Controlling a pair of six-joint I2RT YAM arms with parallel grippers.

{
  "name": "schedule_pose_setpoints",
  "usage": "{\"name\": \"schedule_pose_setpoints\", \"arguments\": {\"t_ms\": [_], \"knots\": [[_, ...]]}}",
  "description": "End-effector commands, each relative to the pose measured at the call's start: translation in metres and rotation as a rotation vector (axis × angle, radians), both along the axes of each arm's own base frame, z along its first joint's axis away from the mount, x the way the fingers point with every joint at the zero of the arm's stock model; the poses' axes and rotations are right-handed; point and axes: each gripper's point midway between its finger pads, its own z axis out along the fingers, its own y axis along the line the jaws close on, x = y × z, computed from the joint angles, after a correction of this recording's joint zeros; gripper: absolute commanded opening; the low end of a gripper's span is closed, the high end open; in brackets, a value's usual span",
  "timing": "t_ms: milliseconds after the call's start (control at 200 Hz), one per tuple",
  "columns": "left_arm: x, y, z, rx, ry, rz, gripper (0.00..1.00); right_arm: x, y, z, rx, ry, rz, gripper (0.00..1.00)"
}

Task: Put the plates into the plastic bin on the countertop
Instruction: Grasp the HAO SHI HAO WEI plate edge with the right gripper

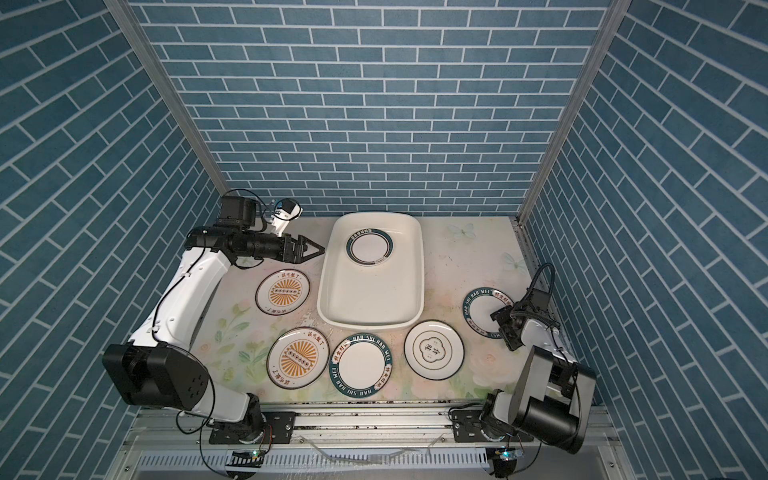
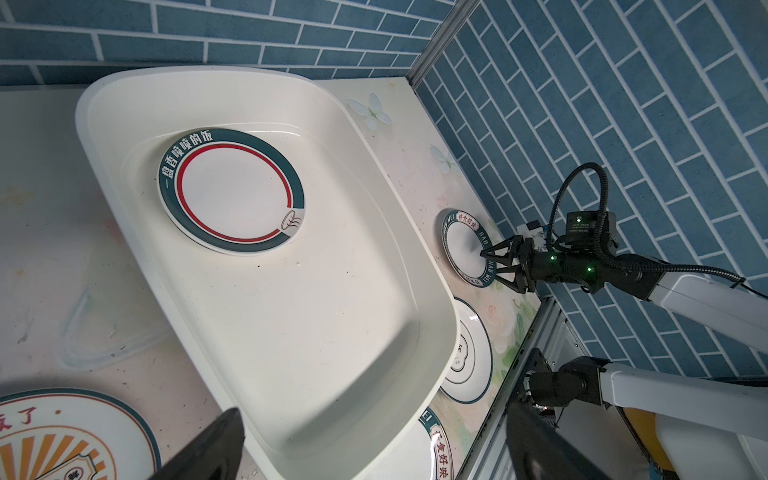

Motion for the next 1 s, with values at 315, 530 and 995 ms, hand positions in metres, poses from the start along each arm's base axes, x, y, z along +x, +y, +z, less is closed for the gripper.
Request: {"name": "schedule_pose_setpoints", "arguments": {"t_ms": [315, 530, 995], "knots": [[-0.006, 0.0, 0.004, 0.011, -0.026, -0.003, 1.0, 0.06, 0.042, 0.01, 0.082, -0.114, 0.11, 0.65], [-0.007, 0.001, 0.005, 0.012, -0.032, -0.002, 1.0, 0.079, 0.053, 0.013, 0.1, -0.158, 0.123, 0.62], [-0.007, 0.001, 0.008, 0.01, -0.041, 0.001, 1.0, 0.062, 0.059, -0.001, 0.124, -0.185, 0.102, 0.58]]}}
